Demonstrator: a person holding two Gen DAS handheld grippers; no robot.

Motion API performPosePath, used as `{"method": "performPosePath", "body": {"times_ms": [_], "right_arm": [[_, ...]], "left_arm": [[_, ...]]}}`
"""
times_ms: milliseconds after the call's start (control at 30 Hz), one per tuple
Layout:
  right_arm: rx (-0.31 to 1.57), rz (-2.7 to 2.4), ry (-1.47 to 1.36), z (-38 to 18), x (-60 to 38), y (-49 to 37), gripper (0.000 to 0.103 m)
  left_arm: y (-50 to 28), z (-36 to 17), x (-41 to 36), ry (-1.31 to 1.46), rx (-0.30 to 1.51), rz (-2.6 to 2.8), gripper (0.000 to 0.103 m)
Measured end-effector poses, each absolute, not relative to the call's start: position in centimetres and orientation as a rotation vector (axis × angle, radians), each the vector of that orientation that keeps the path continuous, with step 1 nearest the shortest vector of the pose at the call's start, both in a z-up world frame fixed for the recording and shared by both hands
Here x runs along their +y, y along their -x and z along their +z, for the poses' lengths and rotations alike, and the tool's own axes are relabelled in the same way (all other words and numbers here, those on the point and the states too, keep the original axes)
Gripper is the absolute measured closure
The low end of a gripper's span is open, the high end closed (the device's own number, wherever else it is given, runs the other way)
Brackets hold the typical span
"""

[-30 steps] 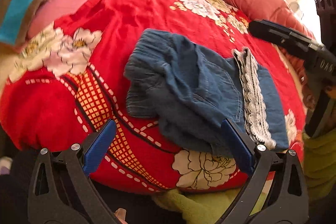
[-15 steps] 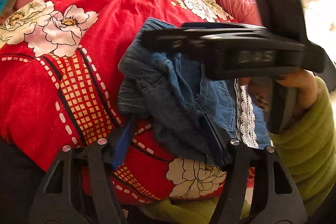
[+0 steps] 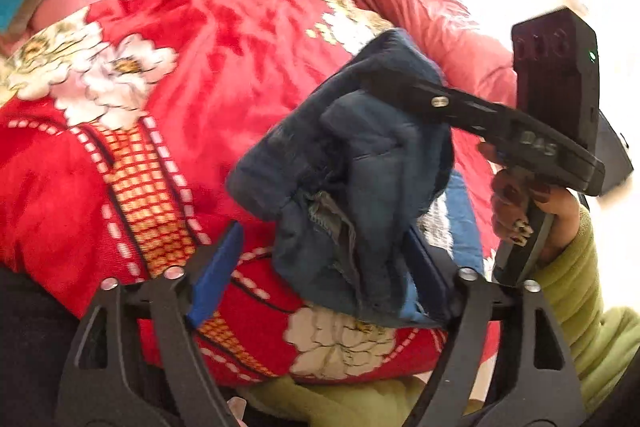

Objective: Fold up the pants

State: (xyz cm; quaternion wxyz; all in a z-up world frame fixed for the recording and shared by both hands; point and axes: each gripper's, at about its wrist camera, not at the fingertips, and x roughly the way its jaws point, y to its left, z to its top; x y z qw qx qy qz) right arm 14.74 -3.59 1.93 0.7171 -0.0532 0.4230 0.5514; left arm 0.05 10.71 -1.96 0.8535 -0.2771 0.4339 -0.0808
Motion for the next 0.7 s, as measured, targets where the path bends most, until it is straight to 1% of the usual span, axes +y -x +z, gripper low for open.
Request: {"method": "performPosePath", "body": {"times_ms": [133,200,267,367,433,467,500,567,600,633,700], "right_arm": [[0.895,1.211,0.030,3.5,-8.1,-14.6,0.071],[0.883,1.201,0.005,3.9,-9.4,-14.8,0.071],[0.868,1.190,-0.025,4.2,-10.9,-14.7,0.071],[0.846,1.164,-0.067,4.5,-13.0,-14.6,0.070],[0.824,1.139,-0.092,4.8,-14.9,-14.5,0.065],[0.814,1.118,-0.114,4.7,-16.0,-14.5,0.055],[0.811,1.098,-0.136,4.5,-17.0,-14.5,0.042],[0.802,1.032,-0.199,3.8,-19.9,-14.2,0.035],[0.806,0.979,-0.210,3.3,-21.0,-13.9,0.024],[0.816,0.903,-0.208,2.4,-22.4,-13.6,0.021],[0.860,0.809,-0.204,0.8,-24.1,-13.1,0.021]], "left_arm": [[-0.7,-1.8,8.8,0.579,0.925,-0.223,0.020],[-1.5,-2.1,7.5,0.595,0.948,-0.277,0.018],[-2.6,-2.1,5.6,0.591,0.980,-0.325,0.018],[-3.5,-1.1,2.7,0.554,0.976,-0.408,0.019],[-3.7,-0.2,0.6,0.494,0.960,-0.447,0.021],[-3.6,0.0,-0.2,0.475,0.952,-0.462,0.021],[-3.5,0.4,-1.5,0.436,0.937,-0.490,0.021],[-2.6,0.6,-3.4,0.359,0.928,-0.538,0.021],[-2.7,0.3,-4.3,0.333,0.932,-0.563,0.021],[-2.5,0.0,-5.1,0.311,0.941,-0.588,0.021],[-2.3,-0.9,-6.9,0.254,0.968,-0.617,0.021]]}}
